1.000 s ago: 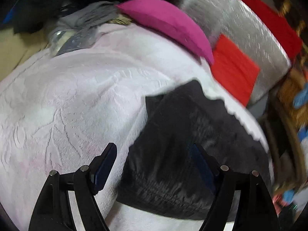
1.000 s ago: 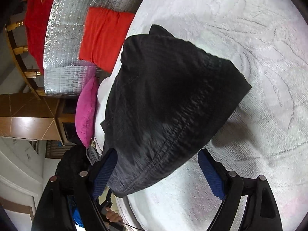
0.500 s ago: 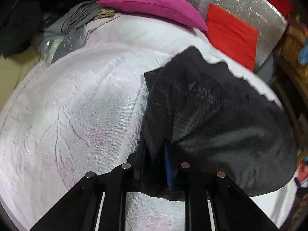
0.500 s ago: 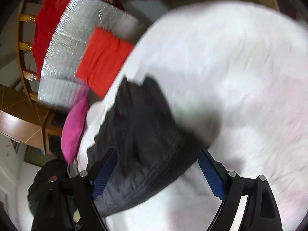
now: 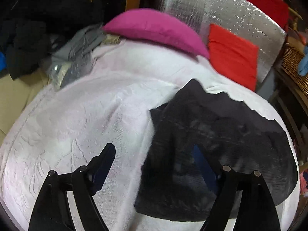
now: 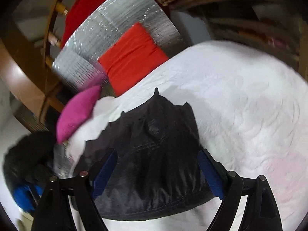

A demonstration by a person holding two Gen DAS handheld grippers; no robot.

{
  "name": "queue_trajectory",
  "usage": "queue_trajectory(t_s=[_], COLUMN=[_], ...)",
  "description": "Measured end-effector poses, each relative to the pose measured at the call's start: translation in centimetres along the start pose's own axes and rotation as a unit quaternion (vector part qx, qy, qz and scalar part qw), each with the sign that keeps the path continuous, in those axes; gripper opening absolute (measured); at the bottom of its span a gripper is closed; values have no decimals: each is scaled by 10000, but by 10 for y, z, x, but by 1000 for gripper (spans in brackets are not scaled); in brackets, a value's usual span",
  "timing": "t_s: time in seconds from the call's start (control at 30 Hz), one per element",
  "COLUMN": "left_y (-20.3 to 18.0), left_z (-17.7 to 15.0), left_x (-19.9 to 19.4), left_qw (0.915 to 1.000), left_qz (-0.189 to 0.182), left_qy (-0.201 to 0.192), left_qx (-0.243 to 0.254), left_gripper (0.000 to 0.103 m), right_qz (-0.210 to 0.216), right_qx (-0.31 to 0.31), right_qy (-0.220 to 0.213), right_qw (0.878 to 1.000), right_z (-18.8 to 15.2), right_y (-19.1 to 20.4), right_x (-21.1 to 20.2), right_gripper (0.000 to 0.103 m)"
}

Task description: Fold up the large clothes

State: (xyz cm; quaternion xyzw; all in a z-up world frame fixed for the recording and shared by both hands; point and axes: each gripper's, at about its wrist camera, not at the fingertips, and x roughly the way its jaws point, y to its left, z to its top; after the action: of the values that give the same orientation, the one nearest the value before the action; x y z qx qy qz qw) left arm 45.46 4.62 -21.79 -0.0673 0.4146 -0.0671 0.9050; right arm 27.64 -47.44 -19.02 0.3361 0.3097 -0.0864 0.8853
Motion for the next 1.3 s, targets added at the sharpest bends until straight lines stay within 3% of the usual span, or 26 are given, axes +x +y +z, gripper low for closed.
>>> queue_trajectory(t_s=[0.07, 0.2, 0.27, 0.4, 0.47, 0.7, 0.83, 1.0, 1.13, 1.3], left_y=[14, 32, 30, 18, 15, 10, 12, 20, 25, 31], left_z=[2, 0, -1, -7, -11, -16, -12, 0, 5, 8], left_x=[11, 18, 15, 23, 33, 47, 39, 28, 42, 66], left_qw=[9994, 9949, 9949, 9966, 9951, 9910, 9917, 9844, 9780, 9607], left_qz=[-97, -320, -437, -309, -350, -677, -767, -1494, -1789, -2255], left_qy=[218, 547, 471, 587, 803, 1016, 849, 629, 869, 1342], left_qx=[-263, -784, -779, -498, -452, -550, -586, -681, -634, -908], left_gripper=[83, 83, 83, 84, 84, 84, 84, 84, 84, 84], right_qz=[-89, 29, 82, -377, -521, -896, -527, 168, 610, 1185], right_qx=[27, 647, 561, 118, 124, 268, 539, 841, 1106, 1422], right_qy=[84, 208, 246, 334, 484, 646, 795, 872, 1251, 1619], right_qw=[9999, 9977, 9981, 9987, 9974, 9935, 9940, 9925, 9841, 9693], right_z=[6, 16, 18, 13, 11, 7, 9, 21, 27, 32], right_y=[-8, -41, -38, -24, -28, -46, -62, -87, -113, -134], right_x=[6, 14, 17, 25, 33, 47, 52, 50, 67, 92], right_gripper=[88, 88, 88, 88, 88, 88, 88, 88, 88, 88])
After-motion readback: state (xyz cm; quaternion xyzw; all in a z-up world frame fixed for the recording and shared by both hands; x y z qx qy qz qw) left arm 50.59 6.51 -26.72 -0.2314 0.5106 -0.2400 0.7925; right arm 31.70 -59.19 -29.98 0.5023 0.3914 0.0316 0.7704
